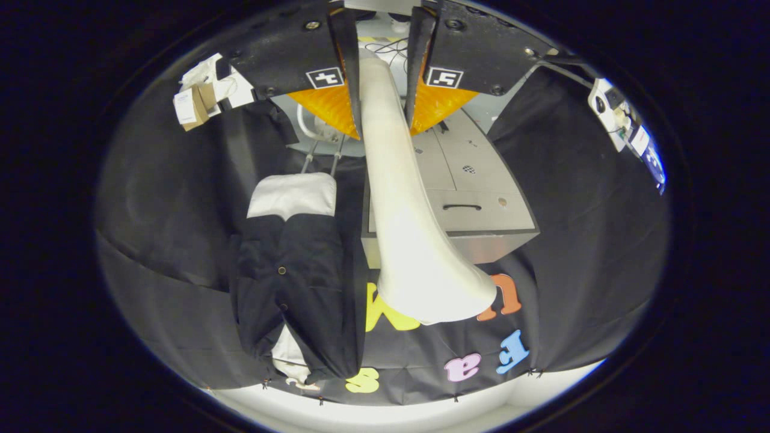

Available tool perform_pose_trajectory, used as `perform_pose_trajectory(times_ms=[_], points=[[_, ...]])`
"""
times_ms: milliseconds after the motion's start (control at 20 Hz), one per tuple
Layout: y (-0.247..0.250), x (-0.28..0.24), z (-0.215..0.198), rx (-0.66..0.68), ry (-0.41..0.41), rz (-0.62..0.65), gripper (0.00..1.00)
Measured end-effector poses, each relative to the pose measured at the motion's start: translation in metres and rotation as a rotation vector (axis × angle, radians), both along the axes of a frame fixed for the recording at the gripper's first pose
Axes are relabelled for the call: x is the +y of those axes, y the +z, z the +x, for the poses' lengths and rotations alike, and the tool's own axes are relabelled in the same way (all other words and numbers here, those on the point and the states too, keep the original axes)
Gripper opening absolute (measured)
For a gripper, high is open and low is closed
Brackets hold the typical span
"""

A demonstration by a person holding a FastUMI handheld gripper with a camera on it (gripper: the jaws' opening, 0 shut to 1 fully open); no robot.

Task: Iron the clothes twice with a garment steamer, once on the left side and once on the right side.

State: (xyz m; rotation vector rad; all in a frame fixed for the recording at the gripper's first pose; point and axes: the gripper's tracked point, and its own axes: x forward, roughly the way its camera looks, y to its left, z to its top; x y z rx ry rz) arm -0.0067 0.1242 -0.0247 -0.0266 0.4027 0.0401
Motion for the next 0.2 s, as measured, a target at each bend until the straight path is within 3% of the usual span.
perform_pose_trajectory(times_ms=[200], points=[[0.0010,-0.0032,-0.0002,-0.001,-0.003,0.004,0.36]])
